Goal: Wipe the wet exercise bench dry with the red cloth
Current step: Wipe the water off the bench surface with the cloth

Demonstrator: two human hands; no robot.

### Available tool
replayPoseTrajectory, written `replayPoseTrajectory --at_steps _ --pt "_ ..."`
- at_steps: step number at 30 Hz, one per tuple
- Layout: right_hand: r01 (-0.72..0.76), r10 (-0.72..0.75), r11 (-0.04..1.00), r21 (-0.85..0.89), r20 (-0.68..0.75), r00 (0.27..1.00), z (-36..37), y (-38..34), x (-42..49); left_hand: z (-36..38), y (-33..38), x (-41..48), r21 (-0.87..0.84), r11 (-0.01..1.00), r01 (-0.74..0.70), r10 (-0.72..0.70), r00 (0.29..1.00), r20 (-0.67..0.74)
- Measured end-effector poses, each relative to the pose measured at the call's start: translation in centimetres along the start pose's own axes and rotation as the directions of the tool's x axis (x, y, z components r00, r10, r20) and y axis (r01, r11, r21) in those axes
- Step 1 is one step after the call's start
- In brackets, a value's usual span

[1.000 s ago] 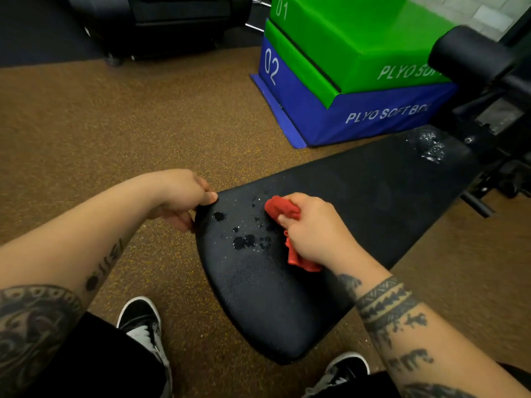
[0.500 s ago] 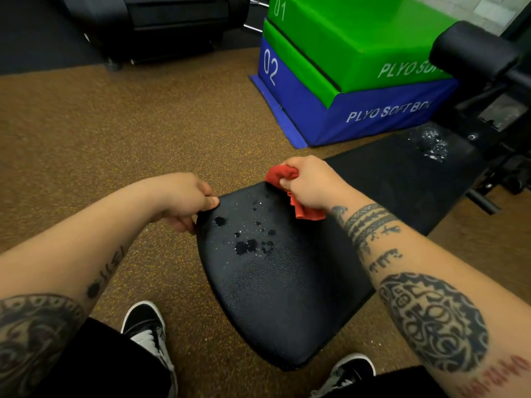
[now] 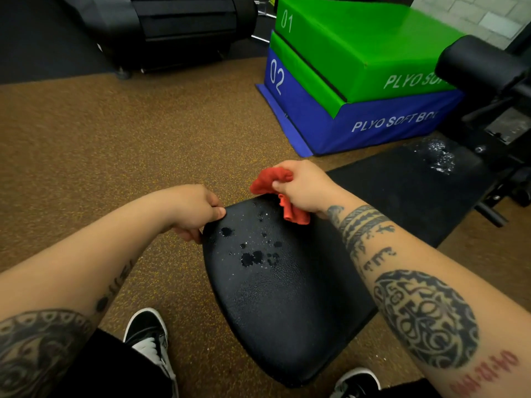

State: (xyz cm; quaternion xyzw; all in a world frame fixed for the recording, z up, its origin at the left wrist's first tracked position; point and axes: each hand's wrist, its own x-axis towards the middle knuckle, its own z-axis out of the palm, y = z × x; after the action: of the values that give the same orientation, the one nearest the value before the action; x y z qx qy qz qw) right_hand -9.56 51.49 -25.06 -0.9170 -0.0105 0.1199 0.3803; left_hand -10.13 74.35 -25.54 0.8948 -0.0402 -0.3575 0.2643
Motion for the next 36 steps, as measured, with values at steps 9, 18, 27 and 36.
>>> replayPoseTrajectory --at_steps 9,18,27,36 --pt "0.003 -0.109 0.923 -0.386 -0.254 0.961 1.0 2.2 -4.4 0.0 0.2 0.1 0.058 0.998 -0.003 0.003 1.000 -0.001" --pt "0.015 0.003 0.999 0.050 -0.332 0.943 -0.1 3.1 -4.3 -0.5 0.6 -0.2 -0.027 0.999 -0.047 0.046 0.998 -0.043" --pt "0.219 -0.212 0.972 -0.080 0.088 0.973 -0.6 2.8 -6.2 0.2 0.9 -0.6 -0.052 0.997 -0.052 0.046 0.993 -0.108" --pt "0.143 -0.223 0.925 -0.353 -0.198 0.955 2.0 3.5 -7.6 0.6 1.2 -1.1 0.066 0.996 -0.054 0.066 0.978 -0.196"
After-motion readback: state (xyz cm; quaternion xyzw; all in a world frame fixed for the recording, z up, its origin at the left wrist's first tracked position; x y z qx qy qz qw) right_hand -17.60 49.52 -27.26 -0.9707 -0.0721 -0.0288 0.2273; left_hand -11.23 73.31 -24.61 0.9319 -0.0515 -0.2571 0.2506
